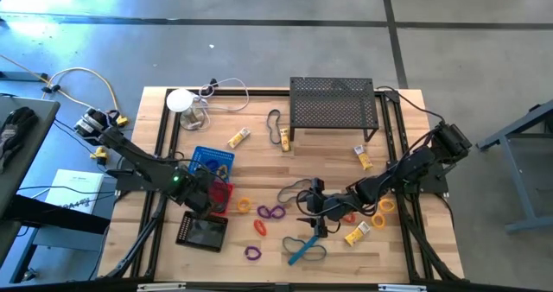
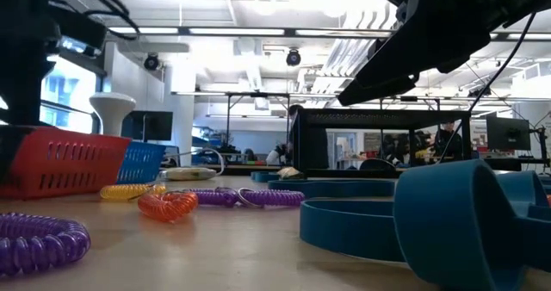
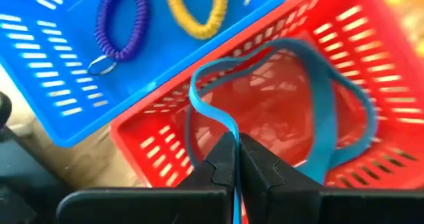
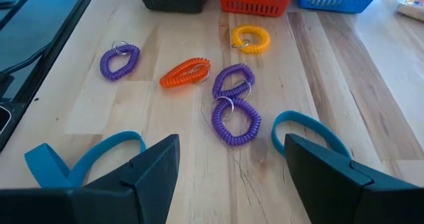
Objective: Pick & Place Office Desk Supplies
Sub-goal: Put the blue rubber band into the red bin
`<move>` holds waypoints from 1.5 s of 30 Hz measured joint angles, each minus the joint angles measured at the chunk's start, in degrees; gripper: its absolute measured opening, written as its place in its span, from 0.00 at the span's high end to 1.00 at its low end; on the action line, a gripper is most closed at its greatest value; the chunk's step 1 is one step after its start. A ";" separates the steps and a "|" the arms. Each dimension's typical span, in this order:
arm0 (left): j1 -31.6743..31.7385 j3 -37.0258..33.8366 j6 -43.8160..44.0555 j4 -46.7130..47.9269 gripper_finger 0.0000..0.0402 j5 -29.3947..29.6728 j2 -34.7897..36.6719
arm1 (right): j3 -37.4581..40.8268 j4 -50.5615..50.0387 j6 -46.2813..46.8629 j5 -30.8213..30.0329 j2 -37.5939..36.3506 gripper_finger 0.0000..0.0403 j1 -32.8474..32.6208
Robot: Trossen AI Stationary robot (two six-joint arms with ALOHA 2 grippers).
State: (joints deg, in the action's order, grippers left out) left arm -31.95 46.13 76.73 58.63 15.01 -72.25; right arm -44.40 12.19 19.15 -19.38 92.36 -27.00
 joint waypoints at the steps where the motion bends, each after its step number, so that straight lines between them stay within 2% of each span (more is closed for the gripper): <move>1: 0.09 -0.67 0.04 -0.71 1.00 -0.20 0.00 | 0.00 -0.01 0.11 0.00 0.00 0.35 0.00; 6: 0.79 -4.72 -0.70 -3.82 1.00 -2.65 0.00 | 0.00 -0.07 0.14 0.00 0.00 0.35 0.00; 16: 0.61 -5.56 -4.93 -4.02 0.99 -1.18 0.00 | 0.00 -0.04 0.11 0.00 0.00 0.35 0.00; 29: 0.59 -5.52 -6.40 -4.22 0.77 -1.42 0.02 | 0.00 -0.04 0.11 0.00 0.00 0.35 0.00; 38: 0.59 -2.24 -9.30 -3.76 0.74 -1.44 0.04 | 0.00 -0.02 0.11 -0.04 0.00 0.35 0.00; 45: 1.31 1.61 -12.42 0.86 0.73 -1.40 0.07 | 0.00 -0.02 0.10 -0.07 0.00 0.35 0.00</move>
State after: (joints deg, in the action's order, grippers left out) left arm -30.63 47.74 64.31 59.50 13.61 -72.18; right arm -44.40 12.16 19.25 -19.44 92.36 -27.00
